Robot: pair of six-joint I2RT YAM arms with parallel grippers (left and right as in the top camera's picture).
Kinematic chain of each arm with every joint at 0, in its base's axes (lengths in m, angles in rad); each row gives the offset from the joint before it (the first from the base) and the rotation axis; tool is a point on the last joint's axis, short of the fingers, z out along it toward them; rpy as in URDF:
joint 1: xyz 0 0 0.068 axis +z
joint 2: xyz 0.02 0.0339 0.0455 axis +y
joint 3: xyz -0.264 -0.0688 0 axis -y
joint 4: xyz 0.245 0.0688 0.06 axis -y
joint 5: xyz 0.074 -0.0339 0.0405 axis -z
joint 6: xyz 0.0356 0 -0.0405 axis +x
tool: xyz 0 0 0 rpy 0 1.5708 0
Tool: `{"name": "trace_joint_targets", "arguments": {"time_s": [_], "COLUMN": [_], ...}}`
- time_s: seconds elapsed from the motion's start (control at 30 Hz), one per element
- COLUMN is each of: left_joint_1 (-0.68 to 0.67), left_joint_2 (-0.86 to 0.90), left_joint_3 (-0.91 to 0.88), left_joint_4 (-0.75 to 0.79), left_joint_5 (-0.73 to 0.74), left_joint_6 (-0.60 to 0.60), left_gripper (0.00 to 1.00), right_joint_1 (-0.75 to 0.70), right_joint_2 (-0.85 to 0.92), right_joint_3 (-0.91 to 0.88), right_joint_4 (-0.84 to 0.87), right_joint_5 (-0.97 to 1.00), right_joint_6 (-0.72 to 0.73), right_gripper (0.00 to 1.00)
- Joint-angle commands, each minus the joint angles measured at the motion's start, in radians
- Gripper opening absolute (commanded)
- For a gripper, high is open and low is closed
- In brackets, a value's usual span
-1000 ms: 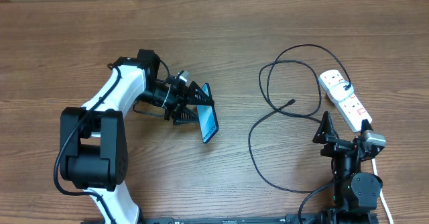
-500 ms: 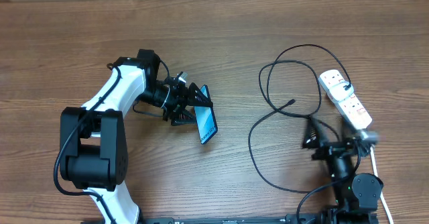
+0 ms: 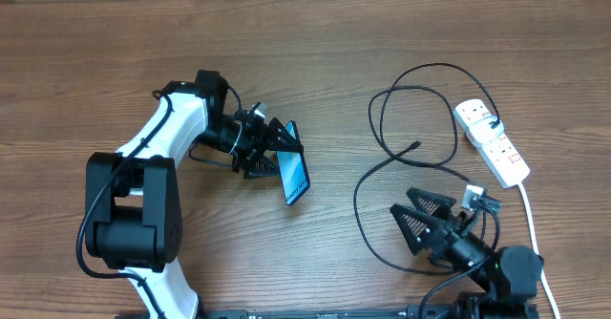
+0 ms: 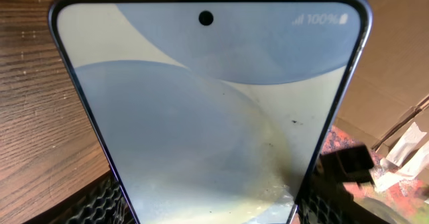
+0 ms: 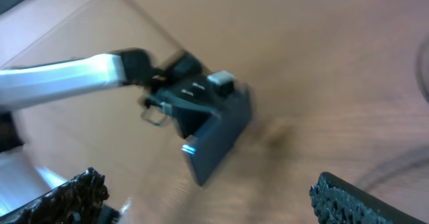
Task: Plug charger to phone and switch on socket
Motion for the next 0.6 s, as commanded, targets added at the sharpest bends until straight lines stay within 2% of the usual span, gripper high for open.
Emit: {"name": "trace_joint_targets", "arguments": {"time_s": [0.0, 0.17, 0.3, 0.4, 0.57], "left_joint_1": [0.003, 0.003, 0.003, 0.003, 0.003], "left_joint_2": [0.005, 0.005, 0.005, 0.005, 0.005], "left_joint_3": [0.024, 0.024, 0.024, 0.024, 0.024], "left_joint_4": [-0.006, -0.006, -0.006, -0.006, -0.006], "left_joint_5": [0.054, 0.054, 0.054, 0.054, 0.054], "left_joint_6": [-0.010, -0.010, -0.010, -0.010, -0.010], "left_gripper": [0.38, 0.38, 0.38, 0.38, 0.38], "right_joint_1": [-0.002, 0.011, 0.069, 0.143, 0.348], "right_joint_2": [0.053, 0.212, 0.362, 0.463, 0.636], "right_joint_3": [0.114, 0.381, 0.577, 0.639, 0.641], "right_joint_4": [-0.132, -0.449, -0.637, -0.680, -0.656], "right_joint_5": [0.125, 0.280, 0.303, 0.303, 0.441], "right_joint_6": [-0.111, -0.294, -0.314, -0.310, -0.155], "right_gripper": [0.99, 0.99, 0.99, 0.99, 0.99]}}
